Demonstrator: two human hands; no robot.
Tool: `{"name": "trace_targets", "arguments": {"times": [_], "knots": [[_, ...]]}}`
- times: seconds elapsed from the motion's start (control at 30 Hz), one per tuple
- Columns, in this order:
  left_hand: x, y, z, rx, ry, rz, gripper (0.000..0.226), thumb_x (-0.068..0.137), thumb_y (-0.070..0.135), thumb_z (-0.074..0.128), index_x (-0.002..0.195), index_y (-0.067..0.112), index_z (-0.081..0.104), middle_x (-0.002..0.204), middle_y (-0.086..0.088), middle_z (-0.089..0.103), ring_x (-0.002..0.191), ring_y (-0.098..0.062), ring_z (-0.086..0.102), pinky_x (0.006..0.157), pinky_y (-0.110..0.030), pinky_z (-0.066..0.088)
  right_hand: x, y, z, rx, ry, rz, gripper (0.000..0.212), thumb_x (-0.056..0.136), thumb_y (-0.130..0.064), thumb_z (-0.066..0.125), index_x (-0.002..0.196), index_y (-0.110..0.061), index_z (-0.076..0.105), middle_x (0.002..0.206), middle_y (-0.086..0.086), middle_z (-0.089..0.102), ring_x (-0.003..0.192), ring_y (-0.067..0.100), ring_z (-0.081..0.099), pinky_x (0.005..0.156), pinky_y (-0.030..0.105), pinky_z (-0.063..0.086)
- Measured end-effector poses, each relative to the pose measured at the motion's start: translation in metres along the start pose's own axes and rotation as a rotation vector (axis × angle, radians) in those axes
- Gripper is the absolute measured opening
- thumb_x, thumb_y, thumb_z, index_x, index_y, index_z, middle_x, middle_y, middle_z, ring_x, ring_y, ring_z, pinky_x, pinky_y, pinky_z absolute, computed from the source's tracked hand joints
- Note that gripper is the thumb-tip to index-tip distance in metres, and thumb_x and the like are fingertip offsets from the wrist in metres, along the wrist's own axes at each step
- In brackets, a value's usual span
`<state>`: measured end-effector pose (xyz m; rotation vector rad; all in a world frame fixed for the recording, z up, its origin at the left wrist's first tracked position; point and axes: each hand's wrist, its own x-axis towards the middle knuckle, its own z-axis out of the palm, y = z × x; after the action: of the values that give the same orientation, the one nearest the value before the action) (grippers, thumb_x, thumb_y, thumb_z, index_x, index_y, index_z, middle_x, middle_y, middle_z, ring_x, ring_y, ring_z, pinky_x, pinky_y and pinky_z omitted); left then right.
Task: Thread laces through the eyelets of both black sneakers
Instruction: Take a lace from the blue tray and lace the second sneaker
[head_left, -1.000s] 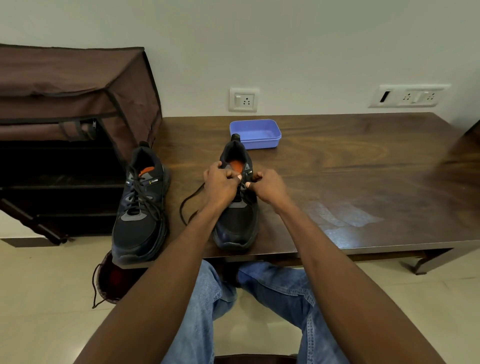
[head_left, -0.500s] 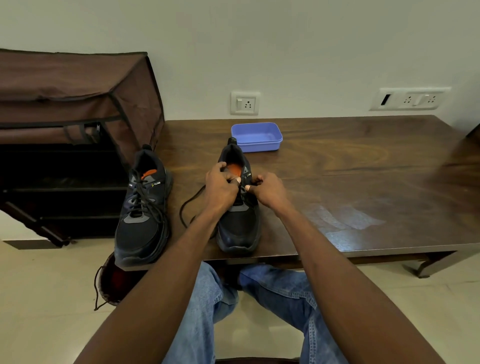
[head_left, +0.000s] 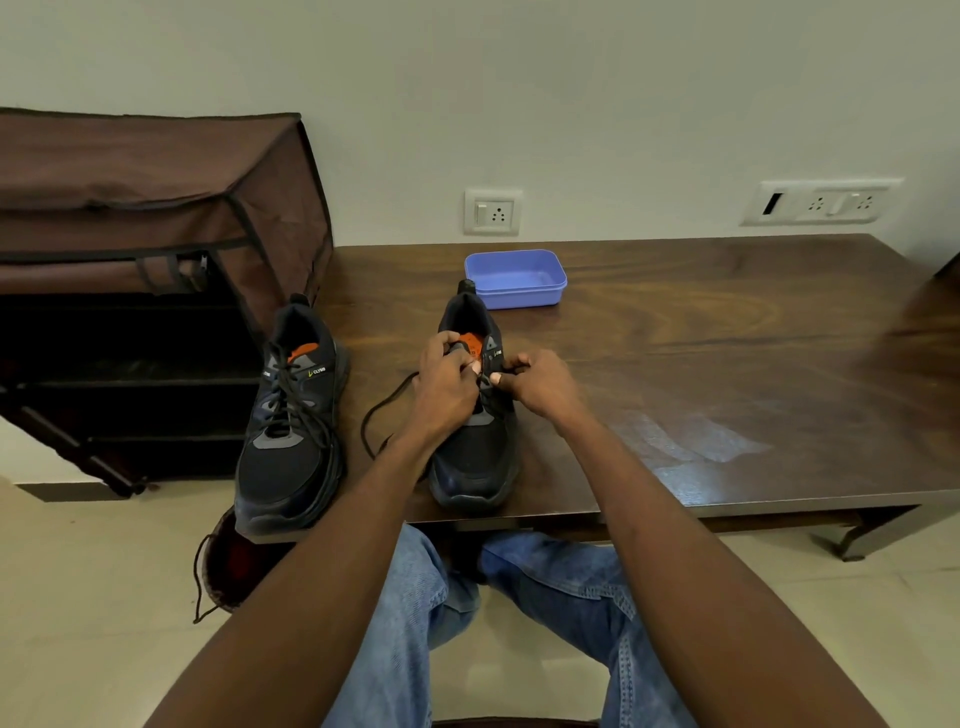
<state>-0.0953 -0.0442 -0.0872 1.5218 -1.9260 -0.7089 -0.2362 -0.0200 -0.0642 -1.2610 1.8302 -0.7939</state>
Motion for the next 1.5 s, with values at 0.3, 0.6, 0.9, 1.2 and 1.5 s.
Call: {"name": "trace_targets", "arguments": {"times": [0.3,0.6,0.9,1.2,1.5], "knots": [[0.003,0.003,0.014,-0.358,0.117,-0.246,0.050,0.092,0.021,0.062,0.141,0.021,0.050,0.134,-0.003,0.060,0.120,-0.020,0.058,0.101,-0.046,0.051,-0.006,0.000,0.002,-0.128,0.047,-0.074,0.012,0.093,-0.023,0.069,0.101,-0.016,0.075,0.091,0.003,0.072,0.084,0.015,0.067,0.065,0.027,0.050],[0.004,0.001,-0.001,-0.333,-0.061,-0.248,0.075,0.080,0.040,0.065,0.149,0.028,0.039,0.140,-0.004,0.055,0.128,-0.021,0.052,0.110,-0.044,0.043,-0.015,-0.008,0.011,-0.195,0.168,-0.159,0.022,0.092,-0.016,0.068,0.114,-0.019,0.071,0.101,0.002,0.072,0.095,0.017,0.068,0.085,0.038,0.058],[-0.002,-0.006,-0.032,0.040,-0.171,0.054,0.080,0.079,0.045,0.077,0.147,0.019,0.045,0.152,-0.004,0.037,0.138,-0.026,0.037,0.116,-0.048,0.035,-0.023,-0.015,0.006,-0.370,0.138,-0.232,0.016,0.096,-0.015,0.057,0.087,-0.017,0.071,0.082,0.002,0.066,0.081,0.021,0.062,0.069,0.034,0.049],[-0.007,-0.001,-0.038,-0.037,-0.149,0.044,0.074,0.077,0.037,0.084,0.139,0.017,0.049,0.146,0.000,0.040,0.130,-0.019,0.044,0.106,-0.031,0.039,-0.010,-0.005,-0.056,0.088,0.679,0.009,0.013,0.095,-0.016,0.059,0.097,-0.011,0.072,0.094,0.001,0.070,0.089,0.021,0.066,0.078,0.034,0.052],[-0.010,0.001,-0.039,-0.078,-0.111,0.062,0.063,0.073,0.037,0.087,0.124,0.026,0.051,0.129,0.008,0.043,0.114,-0.013,0.048,0.098,-0.034,0.045,-0.012,0.001,-0.048,-0.352,0.634,-0.003,0.033,0.086,-0.013,0.059,0.118,-0.004,0.059,0.122,0.013,0.063,0.114,0.030,0.056,0.099,0.042,0.045]]}}
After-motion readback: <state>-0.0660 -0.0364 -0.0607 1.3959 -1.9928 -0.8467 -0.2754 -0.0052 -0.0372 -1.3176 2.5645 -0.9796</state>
